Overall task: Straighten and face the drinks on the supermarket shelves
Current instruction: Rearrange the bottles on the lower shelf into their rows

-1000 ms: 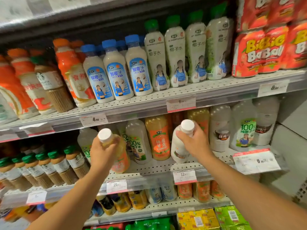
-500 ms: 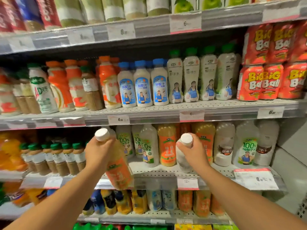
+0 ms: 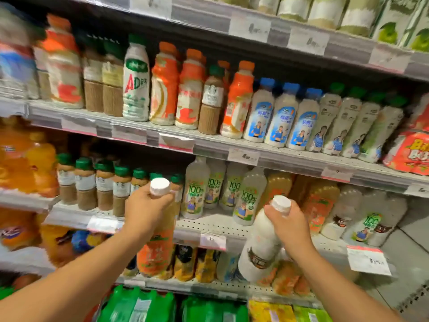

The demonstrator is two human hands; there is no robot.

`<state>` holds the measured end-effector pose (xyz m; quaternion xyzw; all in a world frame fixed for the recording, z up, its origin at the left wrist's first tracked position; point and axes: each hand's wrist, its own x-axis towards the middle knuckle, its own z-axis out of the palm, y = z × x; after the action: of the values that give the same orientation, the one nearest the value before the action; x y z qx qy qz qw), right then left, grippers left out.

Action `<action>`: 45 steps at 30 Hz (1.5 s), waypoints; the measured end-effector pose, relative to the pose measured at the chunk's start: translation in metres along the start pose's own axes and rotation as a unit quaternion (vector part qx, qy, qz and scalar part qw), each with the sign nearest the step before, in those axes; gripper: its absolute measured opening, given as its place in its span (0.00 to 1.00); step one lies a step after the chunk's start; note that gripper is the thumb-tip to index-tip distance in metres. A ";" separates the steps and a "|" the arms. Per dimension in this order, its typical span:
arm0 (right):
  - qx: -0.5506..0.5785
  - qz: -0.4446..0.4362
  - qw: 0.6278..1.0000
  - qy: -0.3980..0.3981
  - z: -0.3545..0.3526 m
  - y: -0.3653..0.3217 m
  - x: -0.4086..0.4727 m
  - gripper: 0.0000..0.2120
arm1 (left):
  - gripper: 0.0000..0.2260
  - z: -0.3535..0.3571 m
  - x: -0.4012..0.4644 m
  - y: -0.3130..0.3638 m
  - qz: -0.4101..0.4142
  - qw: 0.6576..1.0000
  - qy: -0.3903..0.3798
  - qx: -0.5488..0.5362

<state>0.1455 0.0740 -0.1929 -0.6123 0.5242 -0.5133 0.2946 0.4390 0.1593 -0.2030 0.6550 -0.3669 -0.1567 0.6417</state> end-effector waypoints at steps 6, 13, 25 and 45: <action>-0.010 -0.006 0.999 -0.036 0.033 -0.024 -0.008 0.14 | 0.07 -0.021 0.018 -0.013 0.003 1.000 -0.001 0.028; 0.028 -0.020 0.997 -0.068 0.053 -0.025 0.008 0.14 | 0.06 -0.022 0.017 -0.015 -0.011 1.000 -0.005 -0.009; 0.049 -0.007 0.993 -0.110 0.027 0.024 0.036 0.12 | 0.07 0.023 -0.008 -0.016 -0.038 0.999 0.016 0.012; -0.064 0.030 0.994 0.088 -0.157 0.063 -0.018 0.09 | 0.12 0.184 -0.065 0.054 0.003 0.969 -0.220 -0.111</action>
<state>-0.0217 0.1011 -0.2086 -0.5663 0.5982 -0.5214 0.2227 0.2556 0.0751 -0.1920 0.5284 -0.4812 -0.3348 0.6141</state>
